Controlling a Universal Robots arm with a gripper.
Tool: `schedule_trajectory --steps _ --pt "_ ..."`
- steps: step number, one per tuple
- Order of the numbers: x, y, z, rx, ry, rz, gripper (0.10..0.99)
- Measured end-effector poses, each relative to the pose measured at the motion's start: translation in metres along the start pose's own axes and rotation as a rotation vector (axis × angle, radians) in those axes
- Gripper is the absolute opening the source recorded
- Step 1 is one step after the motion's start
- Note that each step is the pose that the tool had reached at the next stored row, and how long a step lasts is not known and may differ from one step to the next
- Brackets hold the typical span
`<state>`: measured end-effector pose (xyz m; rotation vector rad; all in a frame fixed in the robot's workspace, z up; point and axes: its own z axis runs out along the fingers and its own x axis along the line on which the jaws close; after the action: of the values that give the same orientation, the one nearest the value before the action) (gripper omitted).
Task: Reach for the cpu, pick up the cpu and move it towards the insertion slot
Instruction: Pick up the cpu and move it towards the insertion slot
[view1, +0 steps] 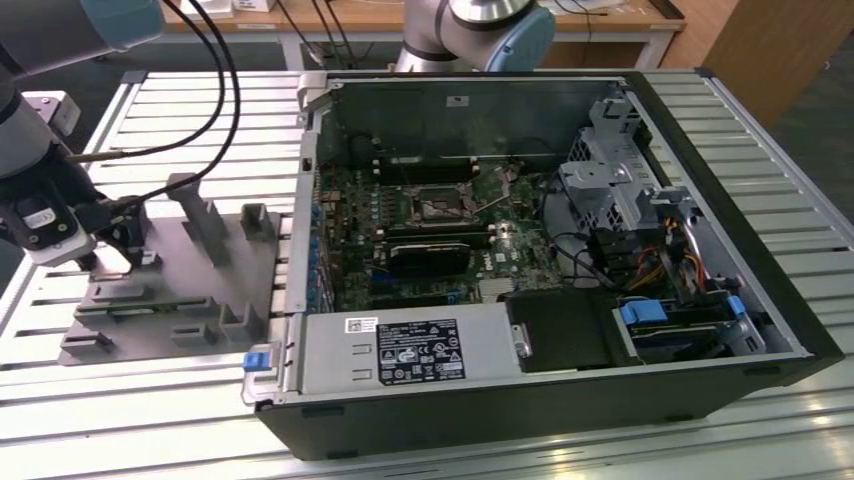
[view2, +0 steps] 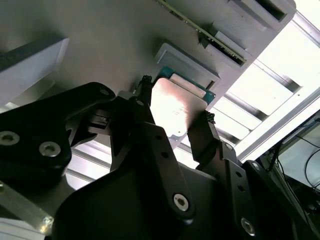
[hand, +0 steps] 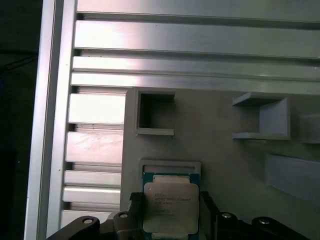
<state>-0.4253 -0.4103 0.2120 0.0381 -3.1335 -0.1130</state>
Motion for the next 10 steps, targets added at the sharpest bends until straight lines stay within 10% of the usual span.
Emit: schedule_trajectory --steps 10 --pt "0.0 0.0003 -0.0037 0.0 0.0 0.0 0.541"
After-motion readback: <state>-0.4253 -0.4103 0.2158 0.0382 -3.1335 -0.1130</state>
